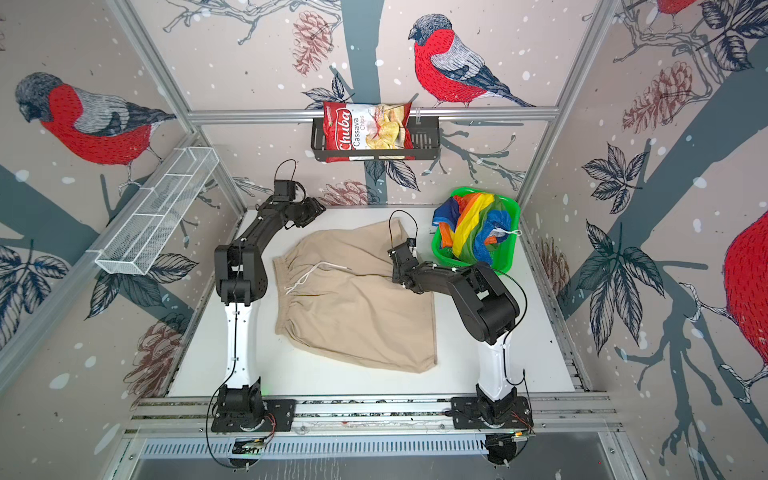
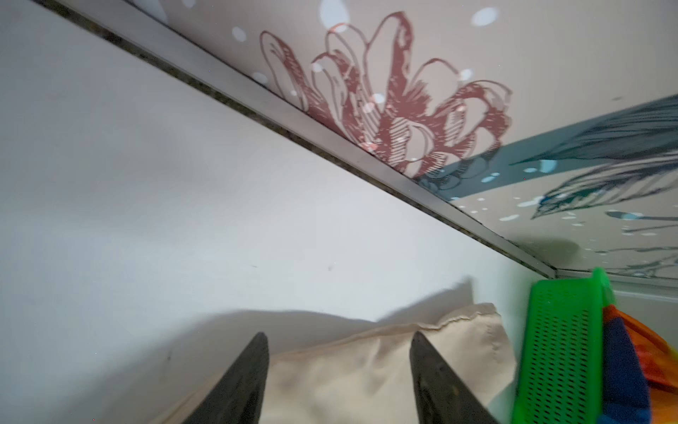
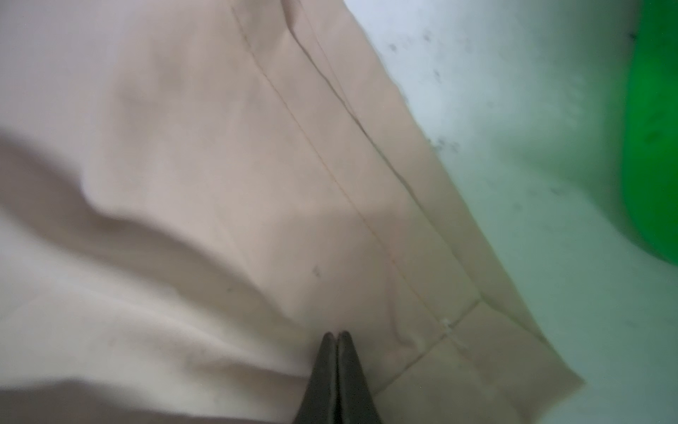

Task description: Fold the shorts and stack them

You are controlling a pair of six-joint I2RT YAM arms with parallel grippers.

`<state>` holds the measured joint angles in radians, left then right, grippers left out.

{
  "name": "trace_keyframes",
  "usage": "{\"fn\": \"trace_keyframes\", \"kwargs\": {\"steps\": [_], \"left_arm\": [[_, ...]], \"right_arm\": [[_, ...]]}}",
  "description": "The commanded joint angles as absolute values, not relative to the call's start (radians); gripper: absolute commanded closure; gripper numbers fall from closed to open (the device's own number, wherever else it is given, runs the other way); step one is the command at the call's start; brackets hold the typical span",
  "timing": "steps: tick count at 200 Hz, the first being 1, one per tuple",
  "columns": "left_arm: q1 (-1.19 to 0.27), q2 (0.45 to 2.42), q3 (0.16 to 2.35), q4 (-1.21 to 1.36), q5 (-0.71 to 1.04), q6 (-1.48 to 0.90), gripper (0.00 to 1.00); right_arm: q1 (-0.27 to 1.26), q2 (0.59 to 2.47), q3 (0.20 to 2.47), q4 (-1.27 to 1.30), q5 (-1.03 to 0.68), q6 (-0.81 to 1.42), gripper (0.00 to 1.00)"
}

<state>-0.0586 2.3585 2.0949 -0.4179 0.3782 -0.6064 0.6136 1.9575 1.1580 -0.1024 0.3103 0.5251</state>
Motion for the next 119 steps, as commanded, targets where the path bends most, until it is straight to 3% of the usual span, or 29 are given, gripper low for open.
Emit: {"fn": "trace_keyframes", "kwargs": {"steps": [1,13,44,82,119], "left_arm": [[-0.089,2.15,1.921,-0.448,0.362,-0.584,0.38],[-0.11,2.006,1.732,-0.387,0.305,-0.601,0.36],[-0.132,1.789,1.329,-0.236,0.261,-0.653,0.37],[-0.129,1.719,1.097,-0.249,0.201,-0.624,0.39],[-0.128,1.675,0.939,-0.182,0.174,-0.631,0.4]], "right_arm": [[0.607,1.904,1.212,-0.214,0.347,0.503,0.88],[0.608,1.887,1.257,-0.224,0.35,0.486,0.82],[0.609,1.954,1.45,-0.242,0.319,0.422,0.81],[0.589,2.173,1.709,-0.31,0.331,0.357,0.9],[0.567,2.32,1.833,-0.29,0.341,0.323,0.89]]}}
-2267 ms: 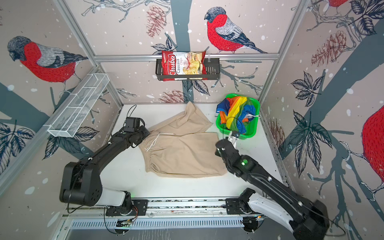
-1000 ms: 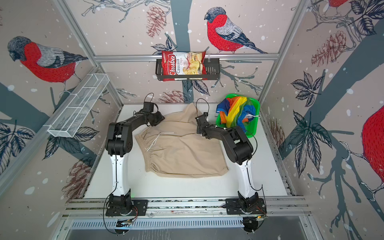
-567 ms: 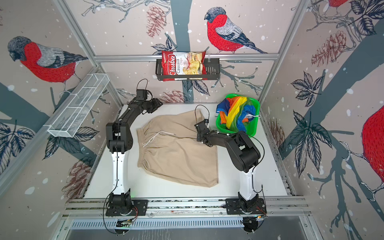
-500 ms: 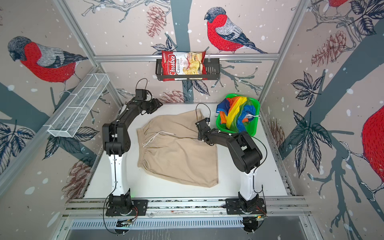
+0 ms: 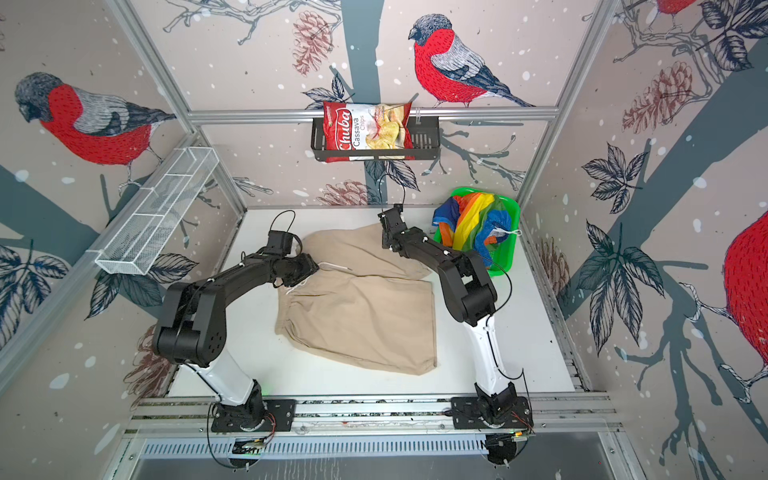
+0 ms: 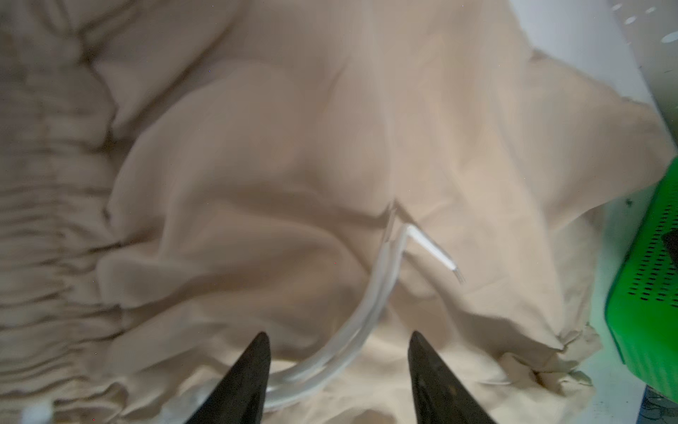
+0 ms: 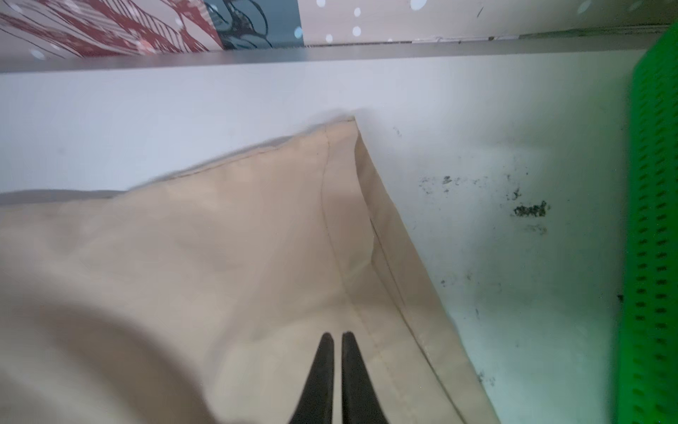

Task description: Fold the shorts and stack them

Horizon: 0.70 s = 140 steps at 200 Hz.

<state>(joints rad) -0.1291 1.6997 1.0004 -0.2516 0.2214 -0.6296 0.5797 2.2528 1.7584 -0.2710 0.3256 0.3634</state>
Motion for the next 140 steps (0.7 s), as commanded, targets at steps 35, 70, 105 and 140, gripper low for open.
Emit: {"fn": "trace_keyframes", "kwargs": {"steps": [35,70,105,140], "left_arm": [[-0.127,1.674,0.894,-0.201,0.091,-0.645,0.42],[-0.126,1.659,0.884,-0.209,0.059,-0.649,0.42],[-0.124,1.669,0.887,-0.212,0.055,-0.649,0.42],[-0.124,1.688,0.892,-0.207,0.061,-0.645,0.43]], "right_arm": [[0.536,2.42,1.924,-0.31,0.289,0.355,0.88],[0.507,2.457,1.941,-0.313,0.259,0.372,0.83],[0.48,2.454,1.934,-0.327,0.24,0.367,0.87],[0.474,2.361,1.821,-0.253,0.138,0.336,0.77]]}}
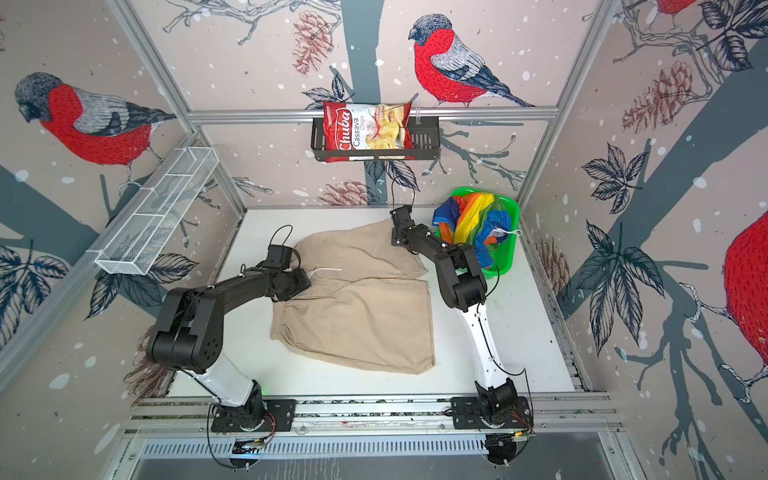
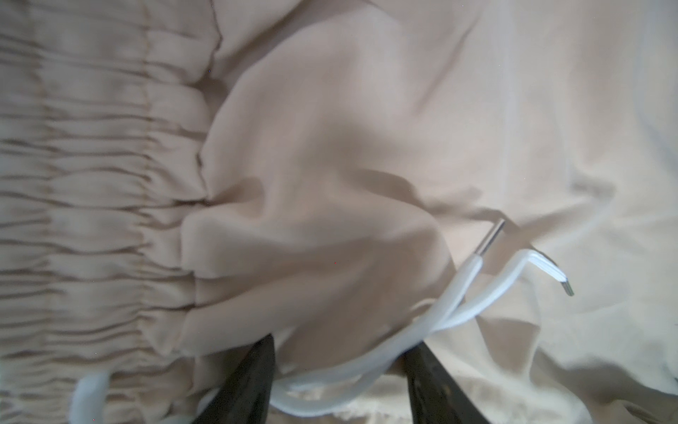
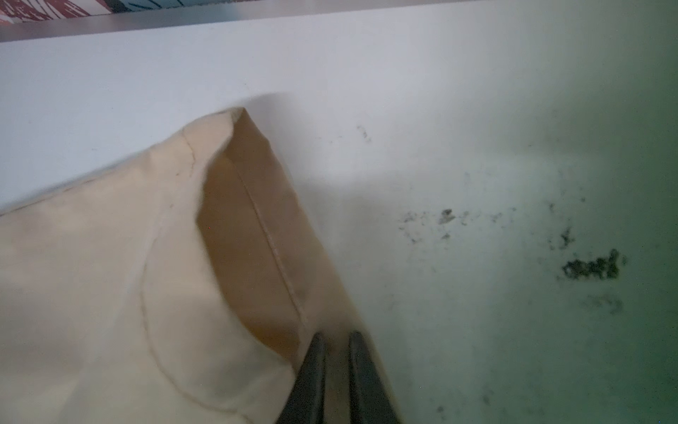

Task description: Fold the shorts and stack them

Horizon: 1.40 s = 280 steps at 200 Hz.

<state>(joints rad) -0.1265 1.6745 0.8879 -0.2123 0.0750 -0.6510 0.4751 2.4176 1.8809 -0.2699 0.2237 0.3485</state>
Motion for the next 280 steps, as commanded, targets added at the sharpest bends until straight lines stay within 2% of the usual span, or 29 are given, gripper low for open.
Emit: {"fn": "trace_keyframes", "kwargs": {"steps": [1,33,74,107,128,142,154,171,229,265,280], "left_arm": [[-0.124,1.689,0.892,-0.206,0.062,-0.644,0.43],[-0.124,1.696,0.893,-0.207,0.066,-0.639,0.44],[-0.124,1.701,0.896,-0.2,0.07,-0.636,0.44],[-0.124,1.703,0.891,-0.196,0.08,-0.634,0.44],[-0.124,1.708,0.891,-0.196,0.08,-0.634,0.44],[-0.124,1.713,0.895,-0.198,0.085,-0.634,0.44],[-0.125,1.717,0.897,-0.202,0.079,-0.636,0.44],[-0.124,1.724,0.899,-0.212,0.063,-0.639,0.44],[-0.123,1.761,0.893,-0.228,0.016,-0.649,0.44],[-0.117,1.776,0.886,-0.229,0.005,-0.653,0.44],[-0.116,1.774,0.886,-0.23,0.01,-0.655,0.44]], "right_arm": [[0.475,2.358,1.817,-0.251,0.133,0.335,0.76],[0.483,2.238,1.651,-0.178,0.062,0.316,0.69],[0.487,2.148,1.484,-0.148,0.05,0.276,0.47],[0.485,2.15,1.433,-0.15,0.083,0.249,0.44],[0.487,2.159,1.427,-0.157,0.083,0.247,0.52],[0.487,2.152,1.414,-0.149,0.09,0.257,0.68],[0.486,2.135,1.388,-0.132,0.116,0.273,0.87],[0.48,2.1,1.357,-0.107,0.143,0.287,0.98],[0.453,2.017,1.312,-0.121,0.223,0.3,1.0],[0.434,2.034,1.289,-0.134,0.25,0.314,1.0],[0.434,2.029,1.271,-0.132,0.256,0.324,0.89]]}}
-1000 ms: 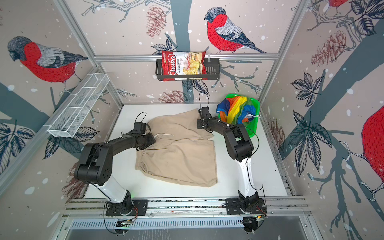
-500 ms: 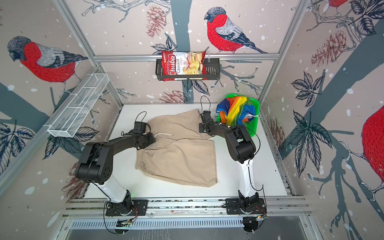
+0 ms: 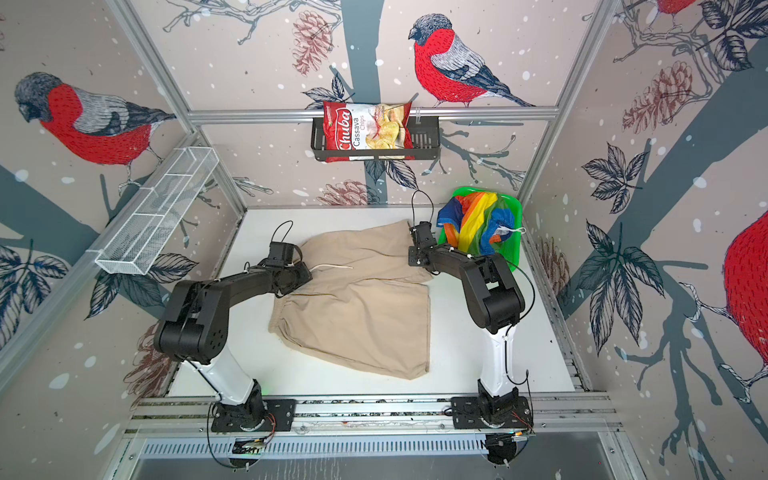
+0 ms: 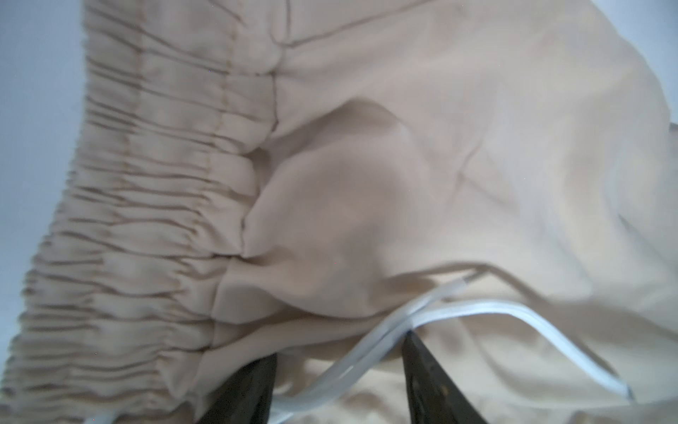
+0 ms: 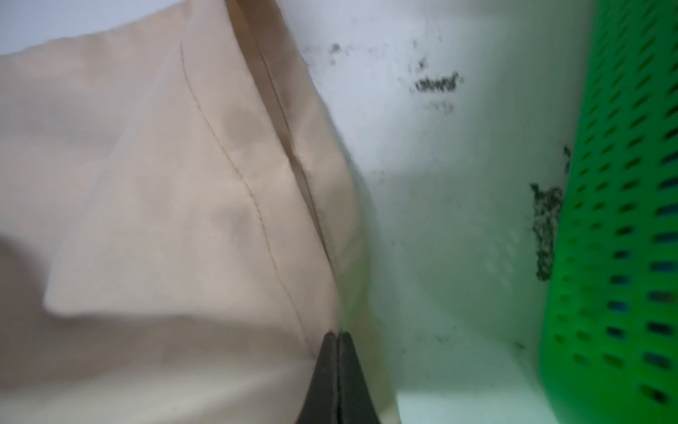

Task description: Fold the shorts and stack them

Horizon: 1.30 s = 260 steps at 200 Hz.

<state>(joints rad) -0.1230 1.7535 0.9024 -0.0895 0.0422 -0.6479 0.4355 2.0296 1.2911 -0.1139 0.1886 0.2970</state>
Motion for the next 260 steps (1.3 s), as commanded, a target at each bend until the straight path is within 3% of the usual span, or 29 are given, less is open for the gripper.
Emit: {"fn": "trace_keyframes", "kwargs": {"steps": [1,28,66,119,131,160,177,190,206,213,223,260], "left_arm": [[-0.116,1.774,0.886,-0.23,0.011,-0.656,0.44],[-0.118,1.736,0.898,-0.242,0.043,-0.668,0.44],[-0.152,1.59,0.933,-0.299,0.089,-0.682,0.34],[-0.168,1.184,0.852,-0.511,-0.067,-0.676,0.29],[-0.167,1.079,0.785,-0.527,-0.073,-0.672,0.34],[-0.167,0.89,0.634,-0.569,-0.079,-0.708,0.6],[-0.171,0.822,0.598,-0.581,-0.071,-0.752,0.73],[-0.17,0.805,0.598,-0.617,-0.095,-0.784,0.9],[-0.172,0.812,0.598,-0.635,-0.087,-0.799,0.93],[-0.172,0.822,0.598,-0.638,-0.074,-0.802,0.88],[-0.172,0.841,0.599,-0.652,-0.058,-0.813,0.68],[-0.172,0.839,0.524,-0.647,0.011,-0.864,0.33]], "right_arm": [[0.434,2.029,1.268,-0.132,0.256,0.325,0.89],[0.436,1.959,1.204,-0.104,0.224,0.347,0.75],[0.466,1.77,1.08,-0.094,0.209,0.386,0.67],[0.65,1.298,0.781,-0.062,0.438,0.413,0.59],[0.697,1.196,0.738,-0.114,0.465,0.454,0.62],[0.794,0.976,0.645,-0.296,0.457,0.591,0.67],[0.863,0.885,0.569,-0.392,0.412,0.671,0.78],[0.889,0.858,0.521,-0.484,0.336,0.739,0.88],[0.953,0.853,0.501,-0.595,0.251,0.83,0.89],[0.996,0.851,0.498,-0.641,0.242,0.888,0.85],[1.063,0.846,0.494,-0.687,0.221,0.96,0.79],[1.279,0.84,0.429,-0.656,0.168,1.137,0.65]]}}
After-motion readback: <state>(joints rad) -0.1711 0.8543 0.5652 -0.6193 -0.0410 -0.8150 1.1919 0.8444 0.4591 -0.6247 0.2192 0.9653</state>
